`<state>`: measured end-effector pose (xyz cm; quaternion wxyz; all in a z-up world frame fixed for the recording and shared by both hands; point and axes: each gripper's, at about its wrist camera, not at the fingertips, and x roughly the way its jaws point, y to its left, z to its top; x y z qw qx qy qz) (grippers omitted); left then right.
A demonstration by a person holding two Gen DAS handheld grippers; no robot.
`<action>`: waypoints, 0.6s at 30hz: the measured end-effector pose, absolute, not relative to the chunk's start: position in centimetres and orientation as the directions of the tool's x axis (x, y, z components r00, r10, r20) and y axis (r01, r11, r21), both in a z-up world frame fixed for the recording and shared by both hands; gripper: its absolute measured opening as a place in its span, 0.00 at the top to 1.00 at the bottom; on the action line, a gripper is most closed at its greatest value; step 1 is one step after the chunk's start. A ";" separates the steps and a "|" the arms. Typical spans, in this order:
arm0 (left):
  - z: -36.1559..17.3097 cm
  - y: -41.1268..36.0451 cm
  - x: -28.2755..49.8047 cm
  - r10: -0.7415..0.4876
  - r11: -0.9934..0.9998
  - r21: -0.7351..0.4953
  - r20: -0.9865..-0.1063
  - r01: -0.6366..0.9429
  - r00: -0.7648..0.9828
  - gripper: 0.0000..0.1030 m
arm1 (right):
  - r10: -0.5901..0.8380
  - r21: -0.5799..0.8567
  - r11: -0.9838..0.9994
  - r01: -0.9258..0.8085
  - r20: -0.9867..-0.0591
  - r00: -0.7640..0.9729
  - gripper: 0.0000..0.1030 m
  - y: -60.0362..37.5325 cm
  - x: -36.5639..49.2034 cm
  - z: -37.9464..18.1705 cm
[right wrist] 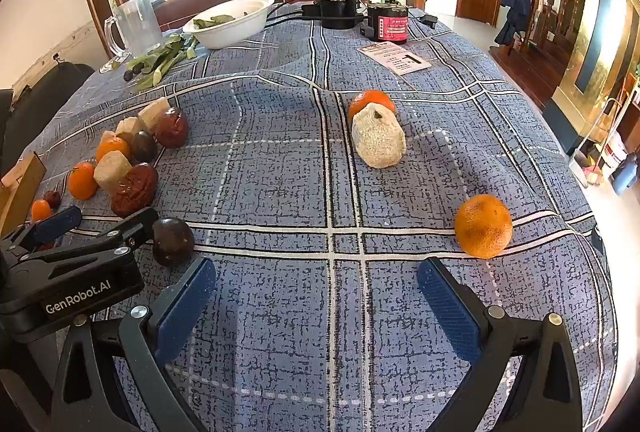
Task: Organize fruits
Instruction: 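Move both tools toward the fruit cluster on the tablecloth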
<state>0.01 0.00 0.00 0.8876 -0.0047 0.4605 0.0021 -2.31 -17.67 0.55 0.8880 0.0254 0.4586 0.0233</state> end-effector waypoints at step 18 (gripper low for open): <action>0.1 0.2 0.1 -0.025 0.999 -0.004 -0.835 0.040 0.550 0.00 | 0.063 0.064 0.998 -0.018 -0.813 0.579 0.01 -17.7 -2.3 0.5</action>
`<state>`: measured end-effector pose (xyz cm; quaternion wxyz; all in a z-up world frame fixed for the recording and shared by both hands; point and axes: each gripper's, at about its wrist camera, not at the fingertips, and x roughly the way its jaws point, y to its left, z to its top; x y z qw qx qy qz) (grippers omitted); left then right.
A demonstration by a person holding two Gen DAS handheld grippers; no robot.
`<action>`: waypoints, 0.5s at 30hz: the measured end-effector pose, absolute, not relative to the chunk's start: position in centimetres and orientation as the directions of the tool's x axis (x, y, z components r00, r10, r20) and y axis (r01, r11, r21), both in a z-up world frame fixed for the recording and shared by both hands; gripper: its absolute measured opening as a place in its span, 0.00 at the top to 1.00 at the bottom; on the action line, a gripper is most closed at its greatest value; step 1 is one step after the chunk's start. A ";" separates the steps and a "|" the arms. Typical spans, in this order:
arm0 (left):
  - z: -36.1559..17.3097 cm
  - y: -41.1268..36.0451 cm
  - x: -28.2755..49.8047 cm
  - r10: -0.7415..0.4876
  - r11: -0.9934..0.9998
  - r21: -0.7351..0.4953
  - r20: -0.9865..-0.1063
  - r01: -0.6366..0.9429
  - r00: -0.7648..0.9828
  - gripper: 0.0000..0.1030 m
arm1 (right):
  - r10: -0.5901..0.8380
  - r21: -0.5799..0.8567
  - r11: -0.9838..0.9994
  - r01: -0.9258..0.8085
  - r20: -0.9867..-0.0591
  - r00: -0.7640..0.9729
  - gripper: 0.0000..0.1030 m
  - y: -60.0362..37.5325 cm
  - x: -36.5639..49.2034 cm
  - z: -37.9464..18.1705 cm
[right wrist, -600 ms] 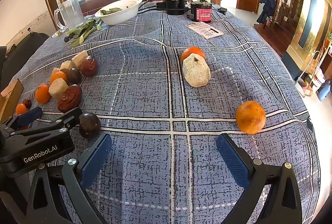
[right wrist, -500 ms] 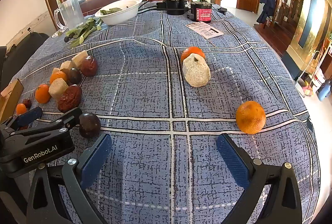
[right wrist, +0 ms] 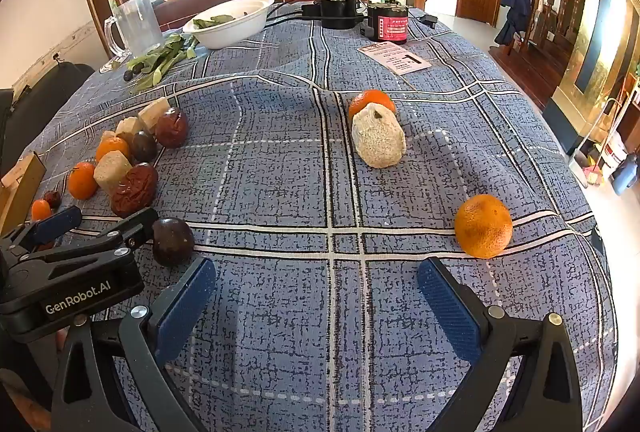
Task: Organize fruits
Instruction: 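Move both tools toward the fruit cluster on the tablecloth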
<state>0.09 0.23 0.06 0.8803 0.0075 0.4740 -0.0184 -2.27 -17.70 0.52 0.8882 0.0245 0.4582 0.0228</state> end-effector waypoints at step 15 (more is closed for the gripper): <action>3.2 3.0 -2.5 -0.078 0.997 -0.069 -0.909 0.037 0.410 0.00 | 0.005 -0.011 0.999 -0.034 -0.902 0.432 0.01 -16.4 -1.4 0.4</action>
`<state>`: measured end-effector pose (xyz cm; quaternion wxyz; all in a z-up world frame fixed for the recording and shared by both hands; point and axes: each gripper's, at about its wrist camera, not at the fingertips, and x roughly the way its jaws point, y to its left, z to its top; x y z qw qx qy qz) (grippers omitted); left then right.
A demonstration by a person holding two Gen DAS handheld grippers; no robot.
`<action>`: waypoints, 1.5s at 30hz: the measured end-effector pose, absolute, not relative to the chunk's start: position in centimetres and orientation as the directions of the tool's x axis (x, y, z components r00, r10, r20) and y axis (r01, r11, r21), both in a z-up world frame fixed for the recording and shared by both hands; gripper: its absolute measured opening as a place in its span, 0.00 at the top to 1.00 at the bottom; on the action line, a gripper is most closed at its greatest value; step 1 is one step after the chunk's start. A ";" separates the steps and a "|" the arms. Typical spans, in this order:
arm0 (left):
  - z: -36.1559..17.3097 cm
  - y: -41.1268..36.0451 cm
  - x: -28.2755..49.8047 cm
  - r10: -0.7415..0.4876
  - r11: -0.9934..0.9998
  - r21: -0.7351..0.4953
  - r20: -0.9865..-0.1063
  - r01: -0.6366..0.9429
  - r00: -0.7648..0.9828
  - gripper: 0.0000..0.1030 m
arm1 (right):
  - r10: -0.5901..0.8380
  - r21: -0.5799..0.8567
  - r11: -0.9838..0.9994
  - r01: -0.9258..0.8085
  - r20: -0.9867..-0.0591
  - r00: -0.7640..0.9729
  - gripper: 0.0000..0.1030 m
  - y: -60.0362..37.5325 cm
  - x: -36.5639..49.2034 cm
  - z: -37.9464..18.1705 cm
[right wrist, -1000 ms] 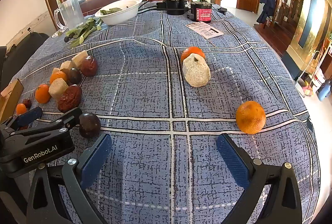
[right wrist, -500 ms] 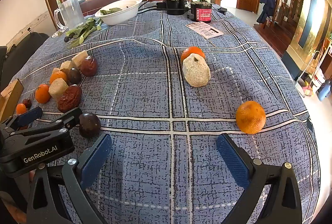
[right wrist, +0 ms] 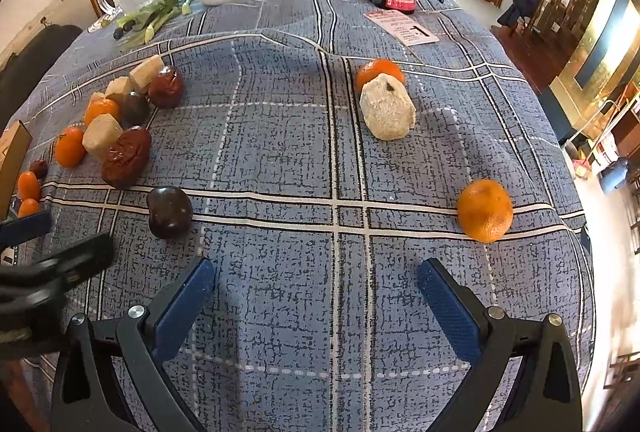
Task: Organize fruits
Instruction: 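Move both tools toward the fruit cluster on the tablecloth, then grasp a tangerine with the left tool while the right tool grasps a dark plum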
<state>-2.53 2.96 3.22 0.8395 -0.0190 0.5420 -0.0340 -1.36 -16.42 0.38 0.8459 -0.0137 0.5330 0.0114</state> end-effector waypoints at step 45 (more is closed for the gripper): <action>6.8 12.3 -5.7 -0.061 0.998 -0.067 -0.908 0.000 0.414 0.20 | 0.105 0.095 0.994 -0.047 -0.845 0.525 0.16 -10.5 -3.4 5.8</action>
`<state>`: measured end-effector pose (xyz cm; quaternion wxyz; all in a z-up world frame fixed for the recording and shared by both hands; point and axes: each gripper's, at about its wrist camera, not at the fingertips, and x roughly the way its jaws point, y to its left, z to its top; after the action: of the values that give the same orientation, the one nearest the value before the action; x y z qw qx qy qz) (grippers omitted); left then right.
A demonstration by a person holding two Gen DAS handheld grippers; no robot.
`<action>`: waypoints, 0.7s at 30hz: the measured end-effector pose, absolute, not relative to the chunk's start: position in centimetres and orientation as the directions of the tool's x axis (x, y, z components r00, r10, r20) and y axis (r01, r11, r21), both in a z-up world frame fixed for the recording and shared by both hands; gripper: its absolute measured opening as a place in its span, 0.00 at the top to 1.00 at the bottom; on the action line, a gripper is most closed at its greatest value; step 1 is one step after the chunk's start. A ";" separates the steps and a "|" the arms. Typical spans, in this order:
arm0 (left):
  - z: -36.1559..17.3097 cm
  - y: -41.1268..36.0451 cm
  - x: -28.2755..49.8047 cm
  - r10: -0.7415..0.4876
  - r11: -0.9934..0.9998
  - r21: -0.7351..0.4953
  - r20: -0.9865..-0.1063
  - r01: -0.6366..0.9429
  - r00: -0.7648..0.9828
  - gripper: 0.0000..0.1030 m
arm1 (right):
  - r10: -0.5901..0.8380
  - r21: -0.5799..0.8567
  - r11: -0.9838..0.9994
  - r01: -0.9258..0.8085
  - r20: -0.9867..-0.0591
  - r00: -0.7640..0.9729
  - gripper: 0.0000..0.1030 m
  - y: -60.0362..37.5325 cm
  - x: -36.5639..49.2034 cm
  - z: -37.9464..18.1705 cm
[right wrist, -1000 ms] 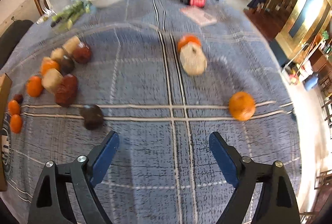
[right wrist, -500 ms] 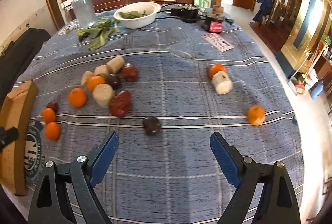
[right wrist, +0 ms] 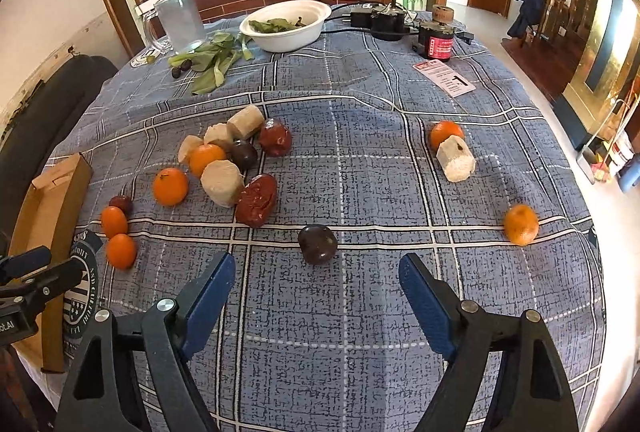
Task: Organize fruits
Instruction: 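Grasp a tangerine with the left tool while the right tool grasps a dark plum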
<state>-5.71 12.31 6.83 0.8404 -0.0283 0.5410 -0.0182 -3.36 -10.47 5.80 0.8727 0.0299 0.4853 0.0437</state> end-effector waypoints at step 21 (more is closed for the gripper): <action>4.1 12.6 -4.2 -0.180 0.975 -0.217 -0.896 -0.047 0.406 0.30 | 0.197 0.154 0.980 -0.128 -0.851 0.487 0.39 -12.8 -1.2 3.9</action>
<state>-4.17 12.55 4.11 0.8321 -0.1044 0.5433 -0.0397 -1.22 -12.78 3.87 0.8615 0.0349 0.4976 0.0944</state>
